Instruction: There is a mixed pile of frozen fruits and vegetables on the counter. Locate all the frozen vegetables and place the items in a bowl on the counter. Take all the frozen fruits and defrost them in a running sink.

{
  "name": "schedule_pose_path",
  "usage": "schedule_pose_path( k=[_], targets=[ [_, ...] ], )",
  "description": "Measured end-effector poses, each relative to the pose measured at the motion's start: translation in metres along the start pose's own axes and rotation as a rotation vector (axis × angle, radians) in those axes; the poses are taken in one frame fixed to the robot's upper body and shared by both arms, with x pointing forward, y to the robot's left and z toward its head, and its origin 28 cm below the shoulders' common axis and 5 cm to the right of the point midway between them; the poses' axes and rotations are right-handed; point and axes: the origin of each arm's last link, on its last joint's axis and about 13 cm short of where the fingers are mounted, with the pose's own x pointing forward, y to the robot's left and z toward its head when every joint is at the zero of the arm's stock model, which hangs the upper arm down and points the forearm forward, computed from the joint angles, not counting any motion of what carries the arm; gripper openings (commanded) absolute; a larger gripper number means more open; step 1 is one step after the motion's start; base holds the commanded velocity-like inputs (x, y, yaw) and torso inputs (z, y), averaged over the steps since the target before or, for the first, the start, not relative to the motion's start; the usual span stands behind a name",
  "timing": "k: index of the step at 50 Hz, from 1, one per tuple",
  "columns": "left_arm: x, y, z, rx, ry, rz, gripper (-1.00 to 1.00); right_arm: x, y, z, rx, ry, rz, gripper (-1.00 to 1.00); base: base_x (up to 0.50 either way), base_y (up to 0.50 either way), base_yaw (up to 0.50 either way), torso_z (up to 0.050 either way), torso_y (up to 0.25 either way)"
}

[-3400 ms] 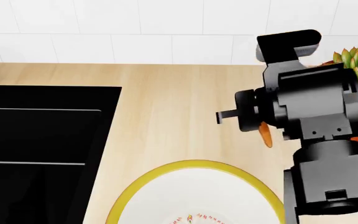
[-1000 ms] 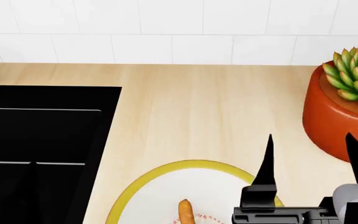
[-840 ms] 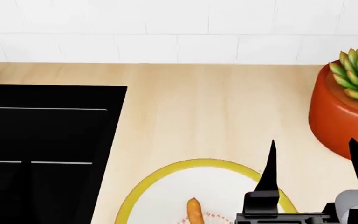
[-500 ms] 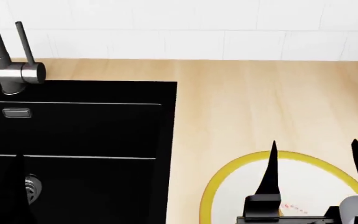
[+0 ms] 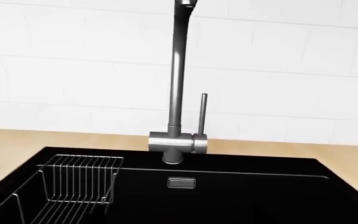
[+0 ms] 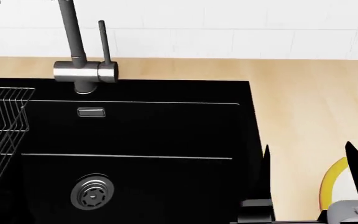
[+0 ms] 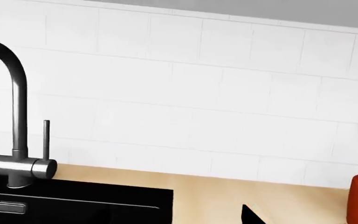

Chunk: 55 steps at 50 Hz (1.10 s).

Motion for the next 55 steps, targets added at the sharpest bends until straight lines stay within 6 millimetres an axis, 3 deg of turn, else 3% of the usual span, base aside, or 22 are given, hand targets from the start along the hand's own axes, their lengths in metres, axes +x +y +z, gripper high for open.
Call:
schedule_pose_path(
  k=[43, 55],
  targets=[
    [0.0001, -0.0006, -0.0001, 0.001, -0.003, -0.003, 1.00, -0.0006, -0.0005, -0.0016, -0.019, -0.008, -0.002, 1.00, 0.03, 0.50, 0.00, 0.000, 0.000],
    [0.0002, -0.0003, 0.0002, 0.004, -0.005, -0.001, 1.00, -0.0008, -0.0019, -0.0013, 0.000, 0.004, -0.012, 1.00, 0.00, 0.01, 0.00, 0.000, 0.000]
  ],
)
